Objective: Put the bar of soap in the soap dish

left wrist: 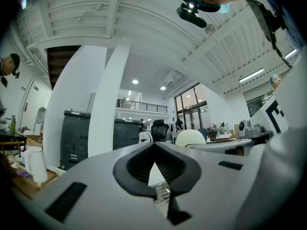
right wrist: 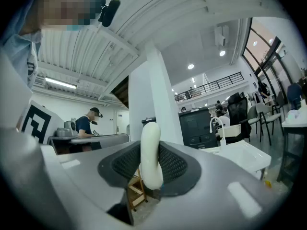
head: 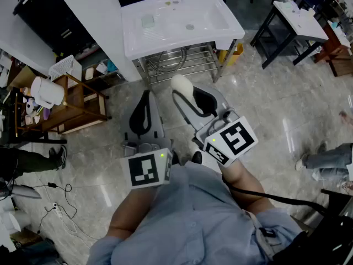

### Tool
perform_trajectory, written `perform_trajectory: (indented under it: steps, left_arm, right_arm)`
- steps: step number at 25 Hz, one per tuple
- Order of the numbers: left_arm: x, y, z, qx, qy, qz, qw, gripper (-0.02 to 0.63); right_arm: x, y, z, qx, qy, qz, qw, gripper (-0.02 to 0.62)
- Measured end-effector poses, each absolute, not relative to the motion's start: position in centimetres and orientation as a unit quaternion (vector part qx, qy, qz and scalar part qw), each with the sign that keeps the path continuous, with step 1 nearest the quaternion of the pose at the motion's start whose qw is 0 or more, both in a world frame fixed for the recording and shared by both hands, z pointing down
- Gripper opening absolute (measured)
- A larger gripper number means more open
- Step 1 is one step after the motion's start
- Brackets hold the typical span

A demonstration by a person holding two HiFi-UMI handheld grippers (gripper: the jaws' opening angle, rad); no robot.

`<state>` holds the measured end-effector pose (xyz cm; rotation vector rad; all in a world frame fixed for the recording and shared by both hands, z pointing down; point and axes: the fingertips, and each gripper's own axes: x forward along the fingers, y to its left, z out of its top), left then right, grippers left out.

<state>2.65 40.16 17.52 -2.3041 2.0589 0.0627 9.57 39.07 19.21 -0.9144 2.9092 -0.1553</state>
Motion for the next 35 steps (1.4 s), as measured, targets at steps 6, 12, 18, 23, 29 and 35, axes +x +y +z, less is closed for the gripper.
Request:
perform_trajectory:
  steps: [6, 12, 18, 23, 29, 35]
  left_arm:
    - [3.4, 39.9, 17.6, -0.745, 0.667, 0.018, 0.023, 0.005]
    - [4.0, 39.4, 17.8, -0.744, 0.668, 0.014, 0.019, 0.005]
    - [5.9, 38.8, 17.8, -0.747, 0.665, 0.007, 0.022, 0.005]
    - [7.9, 38.7, 18.4, -0.748, 0.663, 0.004, 0.019, 0.005]
    - [9.6, 37.7, 19.0, -0.749, 0.662, -0.001, 0.01, 0.005]
    - [7.9, 34.5, 20.3, -0.744, 0.668, -0.001, 0.0, 0.005]
  right_arm:
    - [10.2, 38.8, 19.3, -0.298, 0.952, -0.052, 0.045, 0.109]
    - [10.8, 38.3, 19.3, -0.296, 0.952, -0.056, 0.05, 0.109]
    - [12.7, 37.7, 19.3, -0.294, 0.951, -0.07, 0.062, 0.109]
    - [14.5, 37.5, 19.8, -0.286, 0.953, -0.08, 0.068, 0.109]
    - [15.8, 36.1, 19.7, -0.275, 0.956, -0.08, 0.066, 0.109]
    - [14.7, 32.9, 20.7, -0.276, 0.955, -0.087, 0.063, 0.109]
